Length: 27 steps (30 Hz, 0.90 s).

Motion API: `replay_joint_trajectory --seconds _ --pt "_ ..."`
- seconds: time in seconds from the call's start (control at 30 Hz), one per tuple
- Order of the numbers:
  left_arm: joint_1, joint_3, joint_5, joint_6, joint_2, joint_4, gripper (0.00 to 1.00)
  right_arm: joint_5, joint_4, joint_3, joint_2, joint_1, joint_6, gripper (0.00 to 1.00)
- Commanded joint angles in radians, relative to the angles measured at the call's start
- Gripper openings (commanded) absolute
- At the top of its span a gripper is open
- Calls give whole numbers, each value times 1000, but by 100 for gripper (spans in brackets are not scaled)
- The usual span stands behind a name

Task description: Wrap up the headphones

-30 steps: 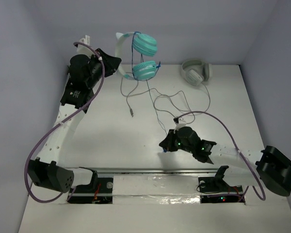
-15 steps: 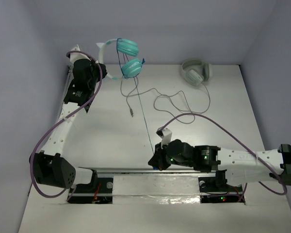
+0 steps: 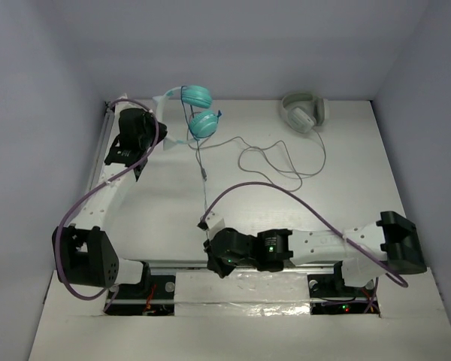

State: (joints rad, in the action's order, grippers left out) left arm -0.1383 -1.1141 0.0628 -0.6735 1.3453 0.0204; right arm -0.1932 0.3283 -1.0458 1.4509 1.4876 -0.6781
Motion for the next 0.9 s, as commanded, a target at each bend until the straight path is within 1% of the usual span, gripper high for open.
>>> replay_joint_trajectory --seconds 0.0,0.03,0.1,0.13,0.17,0.23,0.33,0.37,0.43,0.47,0.53,0.63,0.67,0.73,0.77,0.8,0.87 --pt "38 -4 -108 -83 -35 -160 0 26 -57 -53 32 10 45 0" --pt "48 -1 -156 -90 -35 -172 0 20 -63 -49 48 10 48 0" --pt "61 -6 -179 -94 -37 -174 0 -3 -48 -49 62 10 48 0" --pt "62 -12 -175 -83 -37 -157 0 -2 -49 -46 55 10 45 0" --pt "62 -19 -141 -72 -37 -146 0 18 -69 -42 45 10 46 0" --pt "62 -18 -139 -70 -37 -152 0 38 -90 -37 29 10 54 0" --pt "62 8 -161 -80 -32 -178 0 25 -43 -88 20 20 75 0" --pt "62 16 -150 -69 -26 -177 0 3 1 -103 10 32 84 0" --pt "28 31 -94 -32 -25 -145 0 -17 49 -137 -10 33 112 0" --pt "28 45 -24 1 -31 -142 0 -37 98 -175 -21 33 123 0" --pt "5 98 26 9 -35 -149 0 -61 144 -218 -55 33 162 0" --pt "-55 152 136 23 -40 -149 0 -167 251 -301 -78 33 211 0" --pt "-98 172 187 38 -40 -149 0 -223 296 -333 -81 33 239 0" --pt "-150 184 233 61 -37 -140 0 -277 328 -364 -86 33 262 0" --pt "-177 189 286 71 -37 -134 0 -316 351 -379 -87 33 275 0" --pt "-231 206 308 87 -40 -135 0 -337 357 -407 -87 33 287 0" --pt "-279 226 339 97 -55 -143 0 -374 359 -425 -93 8 316 0"
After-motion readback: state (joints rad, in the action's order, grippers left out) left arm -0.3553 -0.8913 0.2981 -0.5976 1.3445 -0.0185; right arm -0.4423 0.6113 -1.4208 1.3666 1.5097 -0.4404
